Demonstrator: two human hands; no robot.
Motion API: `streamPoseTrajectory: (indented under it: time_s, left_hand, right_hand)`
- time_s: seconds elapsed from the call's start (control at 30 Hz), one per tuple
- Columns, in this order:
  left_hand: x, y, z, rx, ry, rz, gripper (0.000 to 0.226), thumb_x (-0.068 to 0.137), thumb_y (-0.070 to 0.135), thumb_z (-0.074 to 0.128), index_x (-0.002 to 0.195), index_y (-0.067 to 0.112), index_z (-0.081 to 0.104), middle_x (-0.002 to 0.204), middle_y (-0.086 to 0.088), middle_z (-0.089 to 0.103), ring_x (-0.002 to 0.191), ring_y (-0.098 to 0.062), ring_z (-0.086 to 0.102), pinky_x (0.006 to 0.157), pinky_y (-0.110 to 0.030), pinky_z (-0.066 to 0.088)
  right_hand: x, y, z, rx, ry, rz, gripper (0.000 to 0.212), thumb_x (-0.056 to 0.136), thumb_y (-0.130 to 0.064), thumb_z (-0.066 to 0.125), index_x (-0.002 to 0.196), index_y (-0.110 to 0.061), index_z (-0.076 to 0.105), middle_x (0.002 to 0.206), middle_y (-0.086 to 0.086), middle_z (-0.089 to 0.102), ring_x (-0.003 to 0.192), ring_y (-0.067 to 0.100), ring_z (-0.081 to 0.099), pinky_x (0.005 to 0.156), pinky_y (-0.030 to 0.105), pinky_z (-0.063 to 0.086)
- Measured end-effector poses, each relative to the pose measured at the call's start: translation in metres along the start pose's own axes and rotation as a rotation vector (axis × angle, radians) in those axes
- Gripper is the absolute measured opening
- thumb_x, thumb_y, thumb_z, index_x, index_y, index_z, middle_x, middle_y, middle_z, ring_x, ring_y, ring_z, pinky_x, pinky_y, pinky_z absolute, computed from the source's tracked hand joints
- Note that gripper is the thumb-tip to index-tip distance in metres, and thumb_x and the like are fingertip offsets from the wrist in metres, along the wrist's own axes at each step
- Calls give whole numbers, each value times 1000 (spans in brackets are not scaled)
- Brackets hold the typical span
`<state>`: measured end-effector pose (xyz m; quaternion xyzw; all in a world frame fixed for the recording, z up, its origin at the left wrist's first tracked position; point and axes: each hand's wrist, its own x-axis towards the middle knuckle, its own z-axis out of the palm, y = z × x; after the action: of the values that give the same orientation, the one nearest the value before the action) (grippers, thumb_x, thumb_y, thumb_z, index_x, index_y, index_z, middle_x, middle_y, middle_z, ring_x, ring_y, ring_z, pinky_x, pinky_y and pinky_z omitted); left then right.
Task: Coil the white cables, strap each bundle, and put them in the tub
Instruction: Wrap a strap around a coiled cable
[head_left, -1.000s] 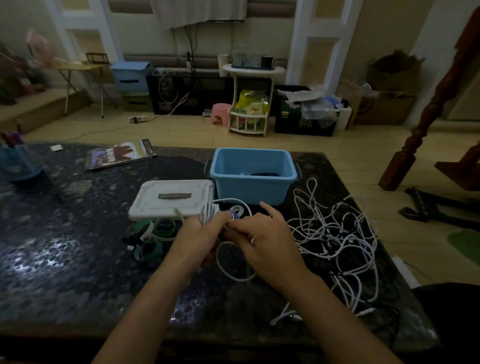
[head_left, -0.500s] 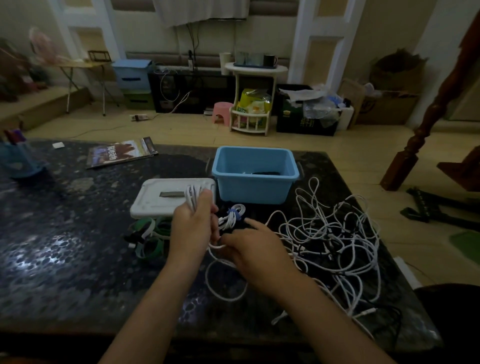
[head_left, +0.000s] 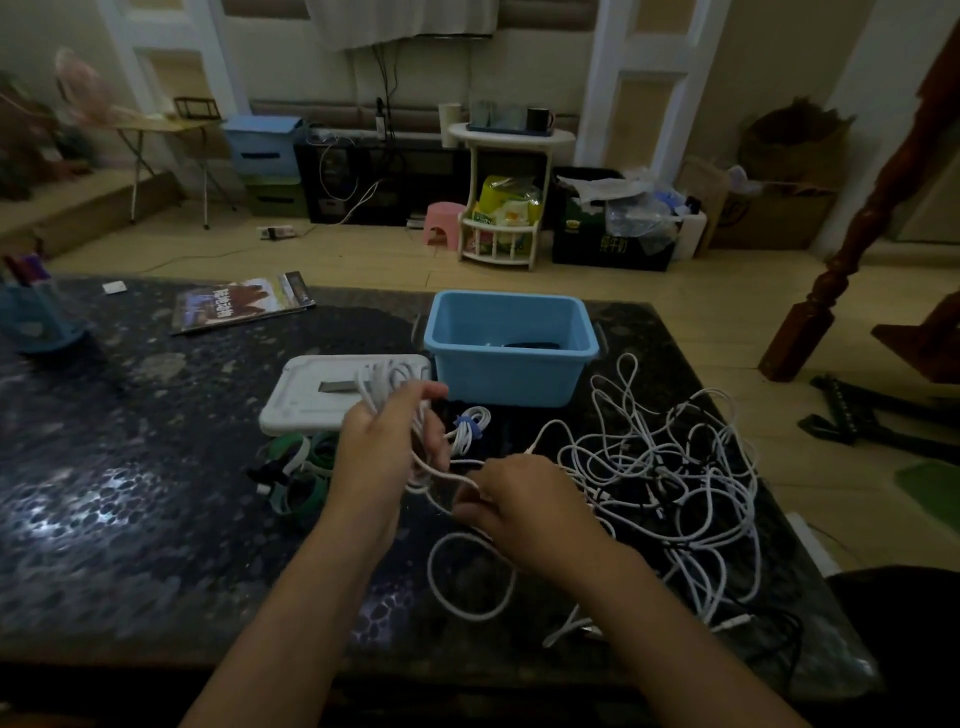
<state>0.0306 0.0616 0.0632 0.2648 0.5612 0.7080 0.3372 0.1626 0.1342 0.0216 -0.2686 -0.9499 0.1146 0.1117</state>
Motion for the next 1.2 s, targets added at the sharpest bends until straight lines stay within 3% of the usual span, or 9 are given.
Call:
streamPoseTrajectory:
  time_s: [0.2,0.3,0.4,0.5,0.67,0.77,0.93,1.07,1.2]
  left_hand:
    - [-4,12,-8,-195,-114,10,29,103,27,45,105,6,64,57,-6,32,41,-17,33,45,-31,44]
    - [-3,8,-9,-109,-49,68,26,104,28,46,100,10,64,57,-7,32,42,-18,33,44,-30,41]
    - [1,6,-9,-64,-3,122,28,105,31,45,100,9,61,56,-6,33,43,-18,35,45,-30,41]
    - [1,5,-8,-70,-7,126,29,105,31,45,100,8,61,57,-6,34,44,-19,37,49,-33,38]
    - [1,2,-6,-38,-35,61,30,105,29,45,103,5,62,56,-6,40,48,-21,46,54,-37,48]
    - [0,-4,-6,98,-31,2,32,103,33,48,101,7,67,56,-3,51,62,-25,61,65,-35,56]
    - [-9,-12,4,147,-123,-129,27,102,27,51,90,7,63,63,-8,56,52,-12,62,48,-28,54]
    - [-12,-17,7,194,-175,-156,20,102,21,52,111,5,61,72,-14,66,57,-23,61,48,-32,50]
    - [-7,-19,4,215,-142,-157,20,101,17,56,119,11,60,92,-28,68,79,-42,66,69,-52,58]
  right_hand:
    - [-1,22,-14,332,-5,256,28,103,-34,46,84,-23,64,80,-8,69,81,15,65,76,38,51]
    - [-2,14,-22,650,42,278,36,106,-35,41,91,-23,71,79,-5,75,74,13,68,76,39,55]
    - [-1,5,-24,889,-91,245,35,104,-43,45,108,-21,72,95,1,76,90,13,72,85,33,56]
    - [-1,2,-15,796,-168,168,26,97,-41,62,122,-36,64,104,-5,73,93,7,71,88,30,57]
    - [3,-1,-5,828,58,217,11,93,-22,69,102,-28,73,86,-1,77,81,9,73,87,39,59]
    - [6,4,-7,786,199,229,18,89,-18,74,105,-25,76,88,-5,77,84,6,72,87,36,58]
    - [5,5,-12,618,266,200,39,89,-24,70,127,-35,68,104,-10,76,94,-1,70,89,33,58]
    - [4,4,-10,546,190,130,50,89,-22,56,133,-45,60,81,-3,76,75,12,71,76,40,58]
    - [5,3,-13,668,156,119,50,95,-18,56,138,-44,56,103,-7,76,89,11,72,86,41,59]
